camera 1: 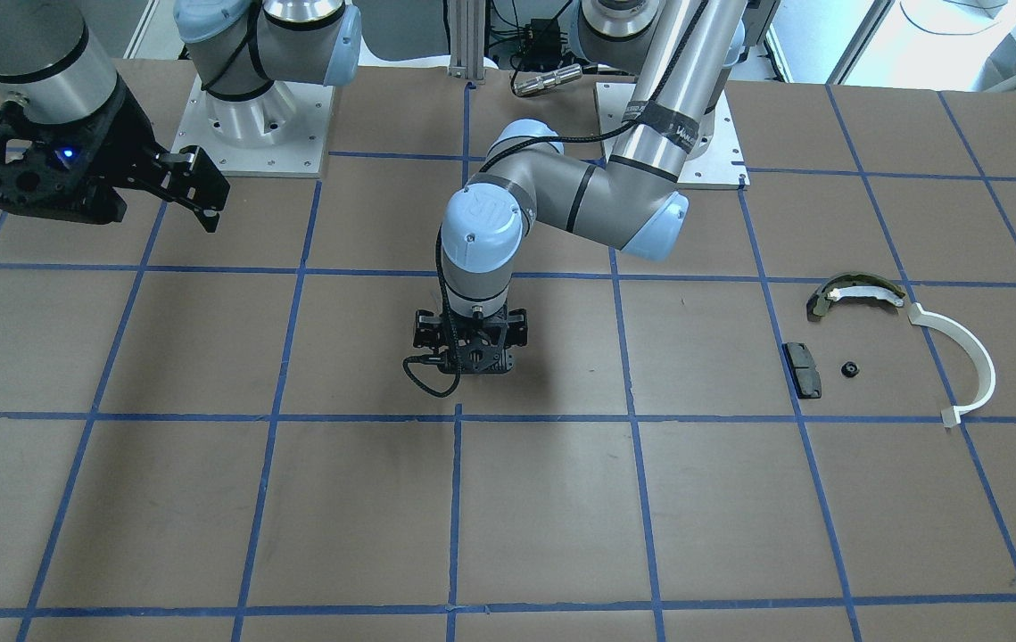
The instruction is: Place bearing gear from tray to pile
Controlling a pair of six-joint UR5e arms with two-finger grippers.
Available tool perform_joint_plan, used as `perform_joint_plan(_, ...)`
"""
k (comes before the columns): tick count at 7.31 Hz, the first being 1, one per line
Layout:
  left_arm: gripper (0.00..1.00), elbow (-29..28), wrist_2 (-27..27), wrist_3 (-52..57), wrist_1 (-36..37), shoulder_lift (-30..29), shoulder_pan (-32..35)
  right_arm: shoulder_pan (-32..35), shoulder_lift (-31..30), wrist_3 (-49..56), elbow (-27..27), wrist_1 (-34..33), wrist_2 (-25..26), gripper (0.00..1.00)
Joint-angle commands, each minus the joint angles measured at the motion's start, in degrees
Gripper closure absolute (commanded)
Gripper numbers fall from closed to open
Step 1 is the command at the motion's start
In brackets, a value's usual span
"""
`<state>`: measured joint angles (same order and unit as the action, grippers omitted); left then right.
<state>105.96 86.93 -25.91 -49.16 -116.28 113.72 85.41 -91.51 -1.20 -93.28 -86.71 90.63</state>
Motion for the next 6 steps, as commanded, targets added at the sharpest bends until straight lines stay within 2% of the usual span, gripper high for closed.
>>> perform_joint_plan(1,0.54,-0.1,0.1,0.3,1.1,-0.5,0.2,1.3,-0.1,-1.2,-0.4,-0.1,0.0,0.0)
perform_joint_plan(2,0.96,0.1,0.1,0.3,1.0,-0.4,0.2,1.3,0.0,-1.2,0.1,-0.1,0.2,0.0)
perform_joint_plan(3,1.0,0.1,0.1,0.4,1.0,-0.4,0.2,1.3,-0.1,-1.2,0.1,-0.2,0.1,0.0)
perform_joint_plan(6,1.0,0.1,0.1,0.4,0.9,-1.0,0.2,1.3,-2.9,-1.3,-0.1,0.2,-0.3,0.0)
